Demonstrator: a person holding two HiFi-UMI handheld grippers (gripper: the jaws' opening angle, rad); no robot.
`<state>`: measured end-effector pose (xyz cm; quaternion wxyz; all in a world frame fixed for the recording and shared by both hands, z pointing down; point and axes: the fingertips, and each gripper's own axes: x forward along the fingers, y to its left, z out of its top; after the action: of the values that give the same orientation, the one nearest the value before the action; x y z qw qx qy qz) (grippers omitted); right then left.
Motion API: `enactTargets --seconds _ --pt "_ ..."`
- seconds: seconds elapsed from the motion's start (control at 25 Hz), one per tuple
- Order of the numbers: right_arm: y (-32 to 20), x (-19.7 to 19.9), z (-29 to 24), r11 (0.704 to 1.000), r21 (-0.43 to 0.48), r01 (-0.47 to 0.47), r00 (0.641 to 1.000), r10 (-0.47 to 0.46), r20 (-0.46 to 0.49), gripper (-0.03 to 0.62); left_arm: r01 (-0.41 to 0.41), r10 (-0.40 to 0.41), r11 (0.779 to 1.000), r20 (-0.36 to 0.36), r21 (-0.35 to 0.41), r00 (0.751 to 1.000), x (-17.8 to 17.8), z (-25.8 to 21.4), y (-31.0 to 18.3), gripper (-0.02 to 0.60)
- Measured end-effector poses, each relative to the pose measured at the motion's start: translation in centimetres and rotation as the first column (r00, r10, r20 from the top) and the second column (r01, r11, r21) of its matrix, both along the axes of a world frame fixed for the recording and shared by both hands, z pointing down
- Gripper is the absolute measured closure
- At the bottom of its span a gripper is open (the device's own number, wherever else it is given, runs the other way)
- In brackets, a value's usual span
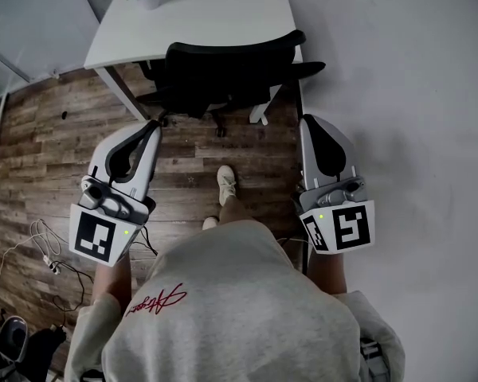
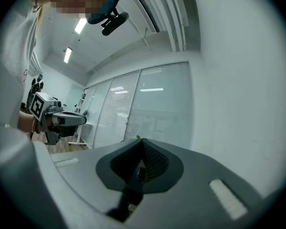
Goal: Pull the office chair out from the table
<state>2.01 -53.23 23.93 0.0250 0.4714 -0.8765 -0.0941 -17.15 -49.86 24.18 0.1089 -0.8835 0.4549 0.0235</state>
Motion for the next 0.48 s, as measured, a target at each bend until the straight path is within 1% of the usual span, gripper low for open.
enactTargets --seconds 0.12,0.28,0.36,0.48 --pt "-2.2 0.1 0.4 1.0 0.005 -0.002 1.0 0.002 -0.025 0.592 0.013 -0.012 1.0 0.018 -0.014 1.0 -0.4 0.7 -1.9 0.584" --pt "-4.8 0.3 2.0 1.0 0.007 -0.002 0.995 0.002 -0.103 0.592 0.032 -0.031 0.999 0.049 -0.029 0.998 -0.7 1.6 -4.0 0.584" --pt "-6.1 0.1 2.8 1.0 0.01 0.016 0.988 -0.015 -0.155 0.592 0.039 -0.037 0.999 0.074 -0.036 0.997 -0.7 2.0 -5.0 0.582" --pt "-7.9 -0.4 3.7 0.998 0.013 0.062 0.976 -0.058 -0.209 0.592 0.035 -0.028 0.998 0.114 -0.059 0.993 -0.6 2.9 -6.4 0.551"
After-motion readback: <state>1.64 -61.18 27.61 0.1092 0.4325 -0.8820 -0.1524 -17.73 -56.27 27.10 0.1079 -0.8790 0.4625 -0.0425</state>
